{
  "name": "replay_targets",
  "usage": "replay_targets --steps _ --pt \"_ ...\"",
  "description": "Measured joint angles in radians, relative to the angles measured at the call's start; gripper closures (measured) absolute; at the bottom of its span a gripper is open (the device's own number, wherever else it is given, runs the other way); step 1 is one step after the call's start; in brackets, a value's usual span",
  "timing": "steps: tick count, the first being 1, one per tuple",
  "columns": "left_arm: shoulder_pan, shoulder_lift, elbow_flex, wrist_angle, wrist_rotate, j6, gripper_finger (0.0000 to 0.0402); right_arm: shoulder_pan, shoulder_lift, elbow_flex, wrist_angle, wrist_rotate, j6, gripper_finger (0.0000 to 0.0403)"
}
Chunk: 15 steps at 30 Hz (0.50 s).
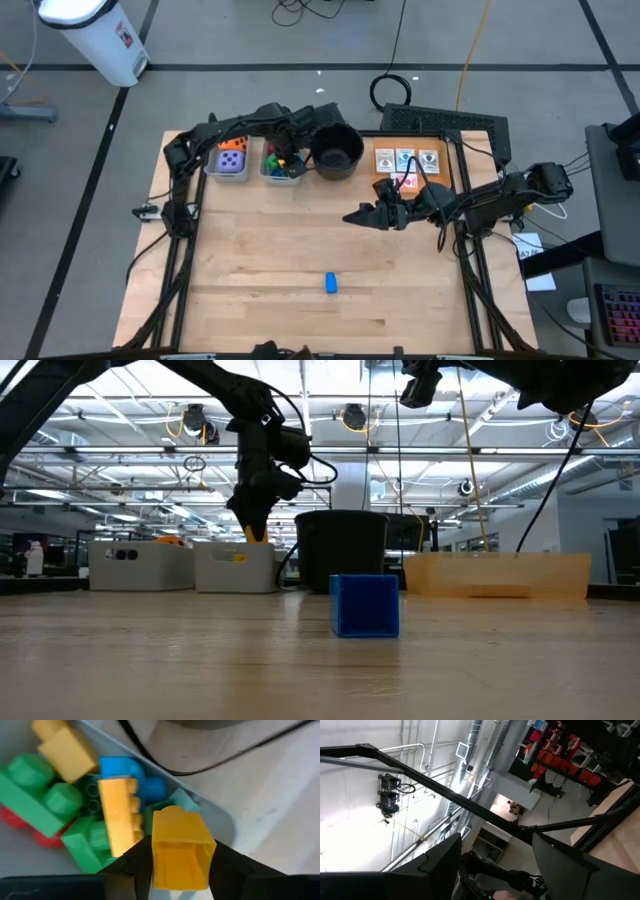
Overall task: Pick & Place Toys
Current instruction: Put the yellow game piece into the right gray bin, then put the blue game piece into the right gray bin
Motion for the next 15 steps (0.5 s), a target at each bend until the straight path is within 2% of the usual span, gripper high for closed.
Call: replay_targets --steps 3,11,15 --pt "0.006 0.0 -0.001 -0.007 -0.029 -0.016 0.0231 0.0 0.0 0.0 -0.001 0.0 0.0 0.0165" --pt "0.011 0.0 -0.001 -0.016 -0.029 -0.024 0.0179 0.0 0.0 0.0 -0.002 0.0 0.0 0.0165" --pt "0.011 -0.001 -0.001 -0.037 -0.029 -0.022 0.0166 0.0 0.0 0.0 -0.002 0.0 0.0 0.0165"
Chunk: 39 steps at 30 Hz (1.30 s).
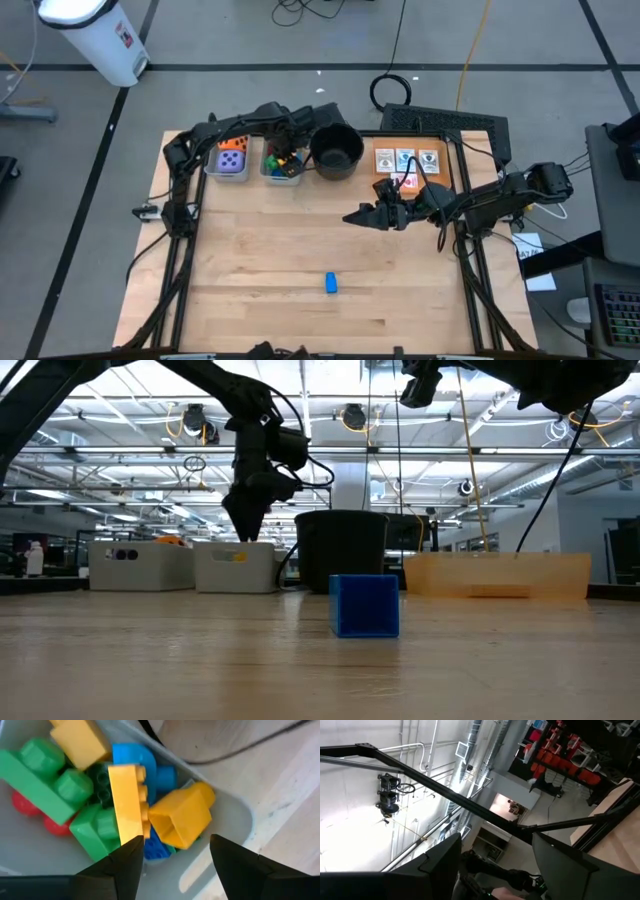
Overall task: Pick & Place Toys
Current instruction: Put the blue game piece into the right gray bin
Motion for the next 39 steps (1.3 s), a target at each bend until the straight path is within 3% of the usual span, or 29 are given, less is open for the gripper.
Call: replay_targets --steps 7,17,21,25,28,31,35,39 --pt "0.003 -0.087 -0.001 -0.038 0.037 0.008 0.0178 0.0 0.0 0.0 0.001 0.0 -0.009 0.0165" --pt "-0.056 -0.372 -0.001 0.038 0.185 -0.055 0.0205 0.003 0.0 0.025 -0.028 -0.028 -0.114 0.0165" --pt "-0.133 -0.468 0.0 0.072 0.185 -0.08 0.0212 0.008 -0.001 0.121 -0.2 -0.106 -0.245 0.0165" --pt "-0.223 -0.538 0.0 0.084 0.185 -0.13 0.0215 0.038 -0.001 0.256 -0.519 -0.129 -0.483 0.0165" --pt "-0.3 -0.575 0.0 0.088 0.177 -0.174 0.0215 0.071 0.0 0.347 -0.793 -0.069 -0.712 0.0169" --pt "-0.385 -0.597 0.0 0.092 0.148 -0.221 0.0215 0.103 0.0 0.41 -0.965 0.055 -0.914 0.0181" --pt "-0.498 -0.602 0.0 0.094 0.08 -0.292 0.0215 0.134 0.0 0.43 -1.006 0.228 -1.079 0.0202" --pt "-0.605 -0.601 0.0 0.101 0.007 -0.352 0.0215 0.141 0.0 0.434 -1.003 0.326 -1.107 0.0228"
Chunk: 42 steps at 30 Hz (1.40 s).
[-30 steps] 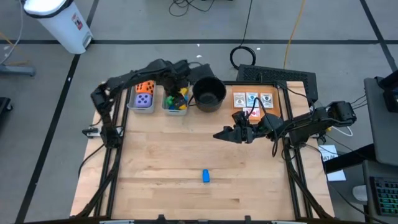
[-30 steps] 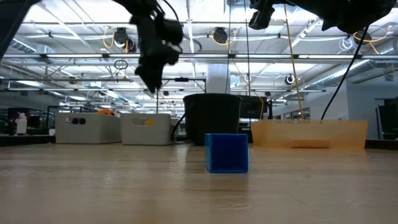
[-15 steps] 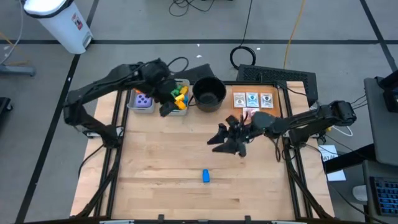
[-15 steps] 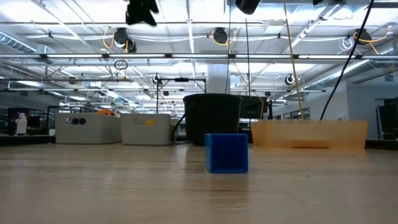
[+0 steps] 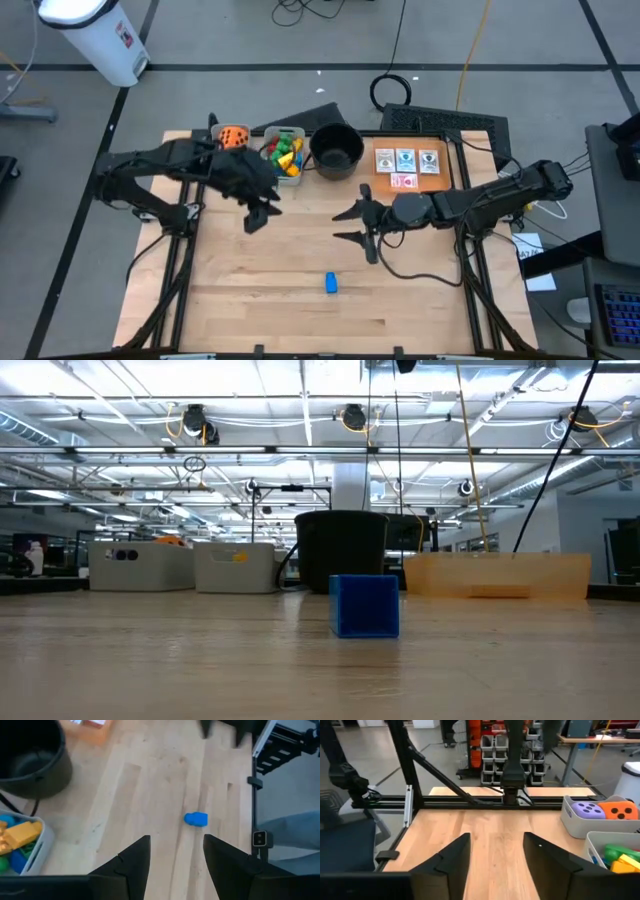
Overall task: Pick & Place Toys
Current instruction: Put the blue game piece into the right gray bin
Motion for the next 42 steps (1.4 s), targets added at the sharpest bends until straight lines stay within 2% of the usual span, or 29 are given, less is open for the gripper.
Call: replay_targets --steps 5,10,12,18,20,24,30,35,42 --pt "-0.111 0.008 0.0 0.048 -0.086 -0.04 0.0215 -0.001 0.0 0.0 0.008 0.019 0.013 0.0289" --pt "-0.18 0.006 0.0 0.068 -0.145 -0.068 0.0215 -0.001 0.0 0.0 0.049 0.019 0.0 0.0376" --pt "-0.2 0.006 0.0 0.068 -0.166 -0.078 0.0215 -0.001 0.0 0.0 0.051 0.019 -0.001 0.0395" --pt "-0.243 0.006 0.0 0.068 -0.217 -0.097 0.0215 0.003 0.0 0.0 0.051 0.023 -0.024 0.0401" --pt "-0.251 0.006 0.0 0.068 -0.23 -0.098 0.0215 0.016 0.0 0.0 0.048 0.066 -0.073 0.0402" --pt "-0.259 0.006 0.0 0.069 -0.236 -0.112 0.0215 0.053 0.0 0.0 0.034 0.204 -0.269 0.0402" --pt "-0.26 0.006 0.0 0.07 -0.257 -0.124 0.0215 0.089 0.0 0.0 0.035 0.336 -0.584 0.0402" --pt "-0.26 0.006 0.0 0.077 -0.275 -0.14 0.0215 0.092 0.0 0.0 0.035 0.362 -0.729 0.0402" --pt "-0.292 0.006 0.0 0.118 -0.372 -0.146 0.0215 0.092 0.0 0.0 0.017 0.363 -0.885 0.0403"
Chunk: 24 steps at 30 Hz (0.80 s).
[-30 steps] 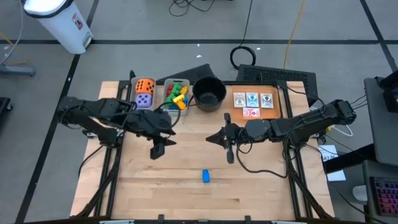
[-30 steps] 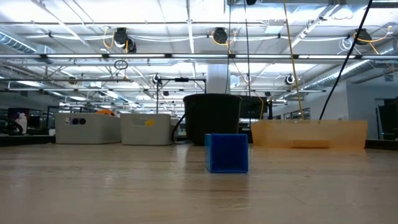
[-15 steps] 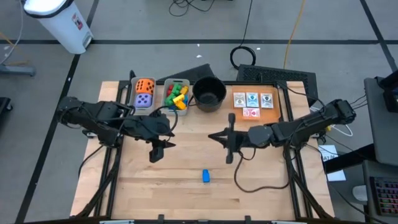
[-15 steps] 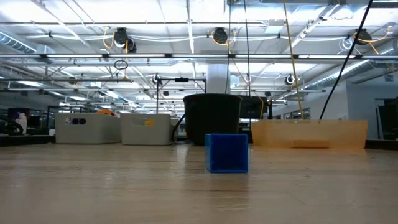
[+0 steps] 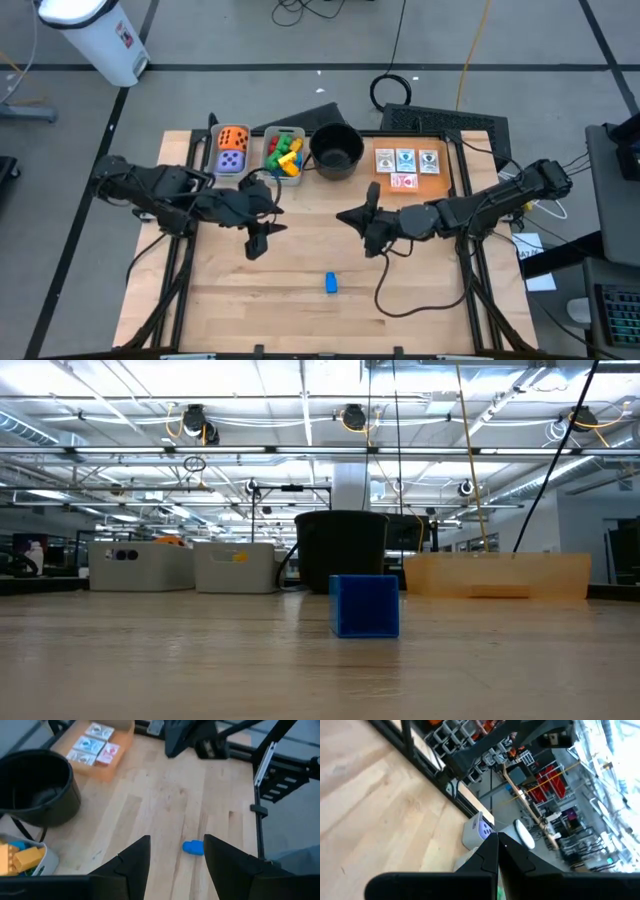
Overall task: Pick & Place Toys
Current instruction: Put the blue game piece into the right gray bin
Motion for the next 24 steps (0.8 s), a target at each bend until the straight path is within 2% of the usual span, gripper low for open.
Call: replay_targets --steps 8,13,20,24 --pt "-0.076 0.061 0.001 0.142 -0.039 -0.01 0.0215 0.012 0.0 0.0 0.001 0.0 -0.073 0.0403" --pt "-0.131 0.145 0.001 0.22 -0.038 0.018 0.0215 0.019 0.0 0.0 0.004 0.0 0.0 0.0403" --pt "-0.172 0.248 0.001 0.223 -0.03 0.004 0.0215 0.026 0.0 0.0 0.013 -0.005 0.389 0.0403" --pt "-0.167 0.307 0.001 0.229 0.042 -0.004 0.0215 0.026 0.0 0.0 -0.083 -0.008 0.668 0.0395"
